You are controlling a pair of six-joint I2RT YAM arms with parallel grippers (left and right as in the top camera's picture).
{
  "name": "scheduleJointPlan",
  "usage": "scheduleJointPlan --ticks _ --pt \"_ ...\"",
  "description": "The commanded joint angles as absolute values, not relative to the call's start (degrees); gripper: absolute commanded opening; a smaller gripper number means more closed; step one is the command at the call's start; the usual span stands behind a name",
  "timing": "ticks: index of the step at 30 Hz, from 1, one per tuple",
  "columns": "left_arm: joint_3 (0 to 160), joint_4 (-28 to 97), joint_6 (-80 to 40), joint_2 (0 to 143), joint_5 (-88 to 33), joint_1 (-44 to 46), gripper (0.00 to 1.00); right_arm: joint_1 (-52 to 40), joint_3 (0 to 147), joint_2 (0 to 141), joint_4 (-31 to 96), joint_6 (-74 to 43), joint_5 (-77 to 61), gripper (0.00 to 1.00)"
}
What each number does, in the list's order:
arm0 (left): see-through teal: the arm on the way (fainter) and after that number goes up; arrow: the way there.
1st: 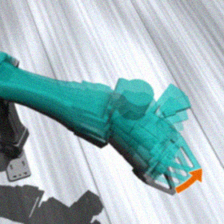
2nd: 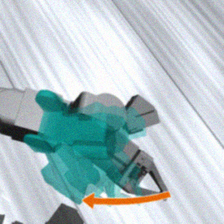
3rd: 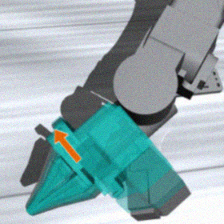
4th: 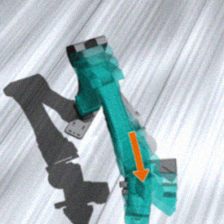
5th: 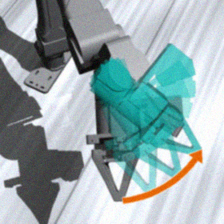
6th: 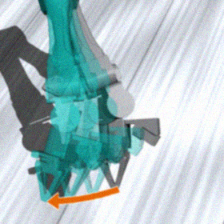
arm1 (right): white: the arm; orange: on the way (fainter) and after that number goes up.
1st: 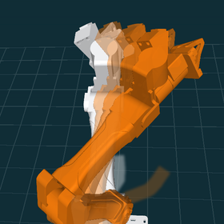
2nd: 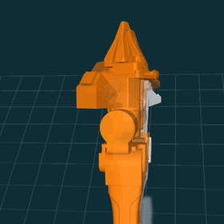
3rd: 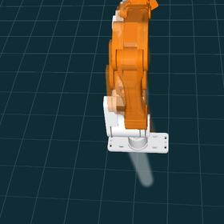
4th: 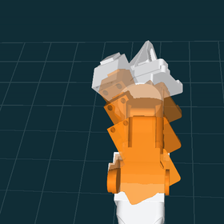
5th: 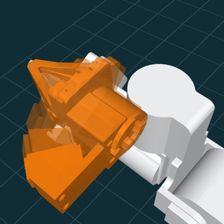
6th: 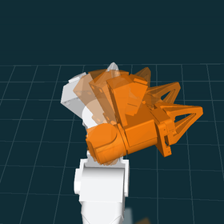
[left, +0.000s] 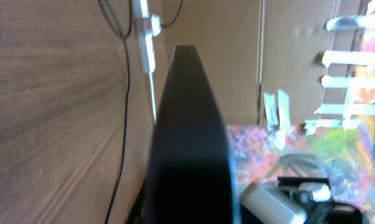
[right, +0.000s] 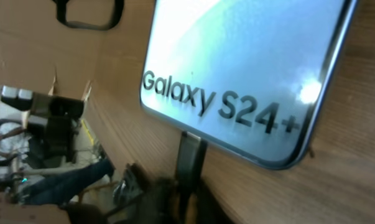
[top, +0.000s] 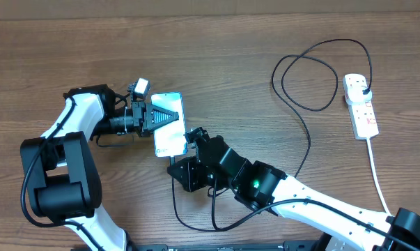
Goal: Plug charger to phone and switch on socket
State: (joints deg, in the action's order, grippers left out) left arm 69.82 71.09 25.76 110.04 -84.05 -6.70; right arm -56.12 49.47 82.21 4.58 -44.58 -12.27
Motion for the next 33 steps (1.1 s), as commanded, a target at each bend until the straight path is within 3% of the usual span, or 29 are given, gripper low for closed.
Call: scheduleJointPlan --ticks 1,3,6,21,25,33 --pt "69.5 71.4 27.8 109.4 -82.5 -5.0 0.04 -53.8 50.6 81.4 4.0 -43.6 -6.6 0.69" --pt "69.5 69.4 26.0 109.4 -82.5 -5.0 0.04 -53.8 50.6 81.4 5.5 -43.6 -7.6 0.89" --pt "69.5 64.6 21.7 109.4 -82.0 -5.0 0.04 -53.7 50.6 81.3 8.2 -43.0 -9.6 0.97" --pt "69.5 59.6 17.5 109.4 -84.9 -2.1 0.06 -38.2 50.6 77.3 17.1 -31.7 -35.7 1.0" --pt "69.5 60.9 15.3 109.4 -90.6 -1.0 0.04 -36.4 50.6 77.6 16.9 -31.0 -37.9 0.92" --pt "69.6 61.9 10.3 109.4 -90.6 1.0 0.04 -35.9 50.6 79.6 9.4 -32.1 -42.2 0.64"
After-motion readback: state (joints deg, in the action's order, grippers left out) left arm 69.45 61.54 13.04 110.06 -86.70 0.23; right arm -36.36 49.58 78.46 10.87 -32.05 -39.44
